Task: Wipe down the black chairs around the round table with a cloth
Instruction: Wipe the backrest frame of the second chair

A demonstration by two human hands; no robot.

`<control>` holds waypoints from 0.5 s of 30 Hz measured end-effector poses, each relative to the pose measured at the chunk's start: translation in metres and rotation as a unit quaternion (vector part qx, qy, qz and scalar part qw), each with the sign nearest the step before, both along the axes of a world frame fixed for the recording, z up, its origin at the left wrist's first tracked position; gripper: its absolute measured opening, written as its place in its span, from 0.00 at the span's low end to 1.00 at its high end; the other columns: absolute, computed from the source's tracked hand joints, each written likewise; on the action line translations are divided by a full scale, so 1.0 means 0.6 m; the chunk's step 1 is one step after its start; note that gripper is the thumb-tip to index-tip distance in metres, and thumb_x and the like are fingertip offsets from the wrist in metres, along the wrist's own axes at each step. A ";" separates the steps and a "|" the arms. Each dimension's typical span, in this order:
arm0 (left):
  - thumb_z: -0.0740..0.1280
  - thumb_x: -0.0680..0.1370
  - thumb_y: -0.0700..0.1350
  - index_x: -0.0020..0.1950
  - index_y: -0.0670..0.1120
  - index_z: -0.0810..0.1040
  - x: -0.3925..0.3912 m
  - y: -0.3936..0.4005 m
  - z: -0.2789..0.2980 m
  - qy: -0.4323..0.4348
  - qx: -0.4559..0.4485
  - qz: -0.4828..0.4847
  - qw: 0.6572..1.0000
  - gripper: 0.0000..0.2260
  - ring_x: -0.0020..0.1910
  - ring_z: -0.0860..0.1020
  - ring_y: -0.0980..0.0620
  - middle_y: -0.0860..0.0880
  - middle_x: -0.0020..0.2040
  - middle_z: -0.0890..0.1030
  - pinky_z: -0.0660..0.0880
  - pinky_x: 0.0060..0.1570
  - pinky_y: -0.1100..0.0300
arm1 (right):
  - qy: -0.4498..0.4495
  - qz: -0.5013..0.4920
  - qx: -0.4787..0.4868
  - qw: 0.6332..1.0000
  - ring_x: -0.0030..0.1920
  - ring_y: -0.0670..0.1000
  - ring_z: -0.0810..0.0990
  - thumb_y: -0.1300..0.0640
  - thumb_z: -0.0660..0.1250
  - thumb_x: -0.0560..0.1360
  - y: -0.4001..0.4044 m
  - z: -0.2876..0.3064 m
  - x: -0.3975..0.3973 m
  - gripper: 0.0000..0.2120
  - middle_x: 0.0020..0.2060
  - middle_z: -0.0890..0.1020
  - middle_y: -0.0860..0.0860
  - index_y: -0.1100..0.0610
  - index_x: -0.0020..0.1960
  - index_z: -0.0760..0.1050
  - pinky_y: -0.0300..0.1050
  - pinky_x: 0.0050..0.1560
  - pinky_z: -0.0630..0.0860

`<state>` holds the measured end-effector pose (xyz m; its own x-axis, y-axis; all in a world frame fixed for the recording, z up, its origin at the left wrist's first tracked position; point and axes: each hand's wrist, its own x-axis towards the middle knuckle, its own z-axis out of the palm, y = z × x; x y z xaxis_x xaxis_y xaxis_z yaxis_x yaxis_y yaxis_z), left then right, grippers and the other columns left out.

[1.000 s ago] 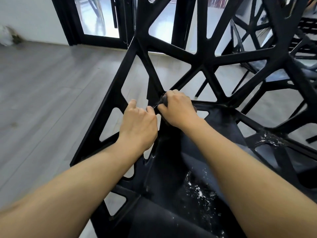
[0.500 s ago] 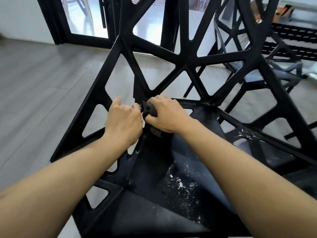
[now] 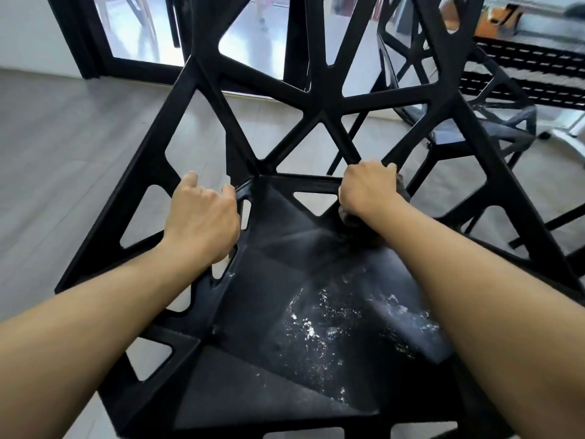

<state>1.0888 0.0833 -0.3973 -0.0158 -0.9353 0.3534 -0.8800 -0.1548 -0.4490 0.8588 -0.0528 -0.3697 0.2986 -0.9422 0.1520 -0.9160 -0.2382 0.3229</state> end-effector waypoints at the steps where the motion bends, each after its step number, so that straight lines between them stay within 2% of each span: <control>1: 0.59 0.76 0.43 0.44 0.47 0.72 0.001 0.000 -0.001 0.003 -0.001 0.002 1.000 0.03 0.22 0.57 0.50 0.50 0.25 0.66 0.51 0.43 0.50 | -0.013 0.019 0.026 0.999 0.57 0.61 0.77 0.55 0.59 0.79 -0.007 0.014 -0.004 0.10 0.53 0.80 0.57 0.57 0.52 0.77 0.55 0.55 0.70; 4: 0.61 0.76 0.43 0.42 0.46 0.71 0.001 -0.003 -0.003 0.029 -0.015 -0.006 0.999 0.03 0.22 0.56 0.50 0.49 0.25 0.70 0.58 0.49 0.50 | -0.080 0.044 0.114 0.989 0.52 0.63 0.79 0.49 0.60 0.76 -0.018 0.044 -0.043 0.13 0.50 0.82 0.58 0.56 0.46 0.77 0.51 0.50 0.74; 7: 0.62 0.76 0.42 0.40 0.45 0.70 0.001 -0.002 -0.003 0.043 -0.025 -0.009 0.999 0.04 0.21 0.56 0.51 0.48 0.24 0.70 0.60 0.53 0.50 | -0.183 0.072 0.143 0.970 0.48 0.58 0.78 0.47 0.64 0.75 0.017 0.031 -0.067 0.10 0.45 0.83 0.53 0.51 0.46 0.81 0.48 0.49 0.74; 9: 0.62 0.76 0.41 0.41 0.45 0.72 0.001 -0.002 -0.004 0.052 -0.027 -0.011 0.998 0.03 0.22 0.57 0.51 0.48 0.25 0.72 0.60 0.54 0.50 | -0.248 0.104 0.123 0.955 0.48 0.56 0.79 0.47 0.66 0.73 0.040 0.007 -0.075 0.09 0.42 0.84 0.51 0.50 0.45 0.81 0.50 0.51 0.76; 11: 0.61 0.76 0.41 0.42 0.45 0.72 0.001 -0.003 -0.004 0.053 -0.027 -0.010 0.998 0.03 0.22 0.58 0.51 0.49 0.24 0.67 0.59 0.55 0.51 | -0.269 0.119 0.058 0.954 0.47 0.57 0.78 0.46 0.64 0.71 0.058 -0.023 -0.083 0.12 0.41 0.83 0.52 0.53 0.46 0.80 0.52 0.51 0.75; 13: 0.61 0.76 0.41 0.42 0.45 0.71 -0.001 -0.002 -0.003 0.052 -0.024 -0.011 0.998 0.03 0.22 0.58 0.51 0.50 0.23 0.62 0.58 0.55 0.52 | -0.295 0.085 -0.008 0.952 0.48 0.59 0.78 0.44 0.62 0.70 0.058 -0.048 -0.080 0.14 0.43 0.81 0.53 0.53 0.45 0.79 0.51 0.51 0.71; 15: 0.60 0.76 0.41 0.42 0.45 0.70 -0.002 -0.003 -0.001 0.058 -0.017 -0.011 0.998 0.04 0.22 0.59 0.51 0.50 0.24 0.60 0.56 0.55 0.52 | -0.321 0.041 -0.023 0.946 0.52 0.61 0.78 0.47 0.62 0.72 0.053 -0.055 -0.060 0.14 0.48 0.82 0.56 0.54 0.49 0.80 0.53 0.55 0.70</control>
